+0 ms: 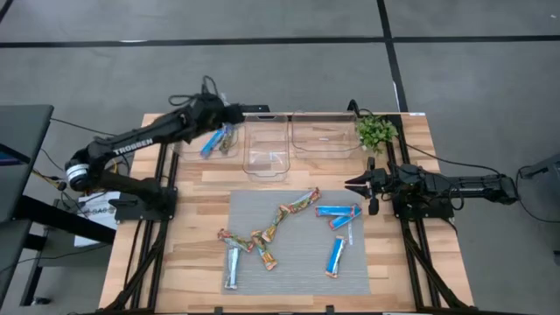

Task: Pick and place Granola Bars by type
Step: Put the blue granola bar into the left transparent bin

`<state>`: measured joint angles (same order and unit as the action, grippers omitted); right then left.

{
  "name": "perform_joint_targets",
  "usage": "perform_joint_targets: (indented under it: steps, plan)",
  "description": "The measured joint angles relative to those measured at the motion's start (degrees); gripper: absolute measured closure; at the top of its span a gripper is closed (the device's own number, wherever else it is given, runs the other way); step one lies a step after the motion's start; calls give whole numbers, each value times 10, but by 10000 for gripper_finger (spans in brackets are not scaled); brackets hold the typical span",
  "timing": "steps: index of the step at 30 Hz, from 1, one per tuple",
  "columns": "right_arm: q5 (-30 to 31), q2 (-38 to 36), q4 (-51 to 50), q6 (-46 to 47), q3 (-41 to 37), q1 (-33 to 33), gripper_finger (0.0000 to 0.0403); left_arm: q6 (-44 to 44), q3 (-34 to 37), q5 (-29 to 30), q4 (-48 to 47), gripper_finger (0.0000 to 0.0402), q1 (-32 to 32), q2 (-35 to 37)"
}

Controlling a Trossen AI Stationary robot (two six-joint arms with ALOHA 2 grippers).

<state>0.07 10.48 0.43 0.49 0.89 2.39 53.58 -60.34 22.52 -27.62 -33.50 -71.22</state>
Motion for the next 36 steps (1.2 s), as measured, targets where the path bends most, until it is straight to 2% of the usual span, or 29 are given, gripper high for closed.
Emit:
perform_joint_targets:
  steps: [5, 10, 13, 19, 30, 36]
  plan:
    - [0, 0, 0, 0, 0, 0, 344, 4, 0, -2, -41, 345, -72, 0]
    - [0, 0, 0, 0, 0, 0, 344, 5, 0, -9, -75, 345, -107, 0]
    - [0, 0, 0, 0, 0, 0, 344, -11, 0, -14, -95, 345, -110, 0]
    - [0, 0, 0, 0, 0, 0, 344, -114, 11, -8, -119, 345, -109, 0]
    - [0, 0, 0, 0, 0, 0, 344, -236, 109, -7, -125, 344, -99, 0]
    - [0, 0, 0, 0, 0, 0, 344, -278, 129, -7, -123, 311, -99, 0]
